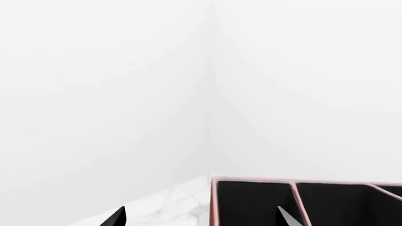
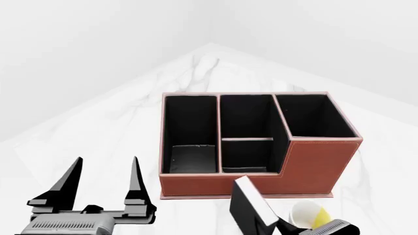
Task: Pick up the book and place it in the right compartment of the caddy.
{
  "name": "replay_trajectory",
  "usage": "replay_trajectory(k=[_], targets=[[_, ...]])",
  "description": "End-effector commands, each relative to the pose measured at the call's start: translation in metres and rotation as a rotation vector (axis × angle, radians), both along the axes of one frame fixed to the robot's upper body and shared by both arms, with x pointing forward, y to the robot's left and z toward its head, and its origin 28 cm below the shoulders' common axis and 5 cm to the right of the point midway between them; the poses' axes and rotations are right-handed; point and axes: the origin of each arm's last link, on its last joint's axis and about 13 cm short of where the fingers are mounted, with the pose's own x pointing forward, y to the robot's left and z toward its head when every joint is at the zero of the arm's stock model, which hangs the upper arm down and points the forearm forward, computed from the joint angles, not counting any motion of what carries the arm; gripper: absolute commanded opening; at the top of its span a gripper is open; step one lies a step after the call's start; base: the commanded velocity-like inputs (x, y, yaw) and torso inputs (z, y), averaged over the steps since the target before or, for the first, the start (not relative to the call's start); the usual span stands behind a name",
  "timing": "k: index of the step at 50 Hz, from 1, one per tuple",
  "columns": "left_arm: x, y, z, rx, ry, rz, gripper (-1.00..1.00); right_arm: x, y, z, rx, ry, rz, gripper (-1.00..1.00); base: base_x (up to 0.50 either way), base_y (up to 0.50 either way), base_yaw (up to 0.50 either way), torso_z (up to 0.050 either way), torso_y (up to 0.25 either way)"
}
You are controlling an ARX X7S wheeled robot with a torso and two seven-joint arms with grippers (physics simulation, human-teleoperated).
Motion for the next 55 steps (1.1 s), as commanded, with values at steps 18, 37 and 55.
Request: replay_trajectory(k=[18,37,55], targets=[[0.001,0.001,-0.001,-0.011,0.011,0.005,1.00,0.007,-0.002,0.102,0.048,-0.201,0.029,-1.00,0.00,0.00,0.00,0.000,0.001],[0.001,0.001,0.000,-0.006,0.011,0.009,1.00,0.021,-0.006,0.183,0.092,-0.304,0.013,-1.00,0.00,0.00,0.00,0.000,0.001],[0.000,0.001,0.000,-0.010,0.014,0.002,1.00,0.054,-0.017,0.237,0.068,-0.377,-0.081,-1.00,0.00,0.00,0.00,0.000,0.001]])
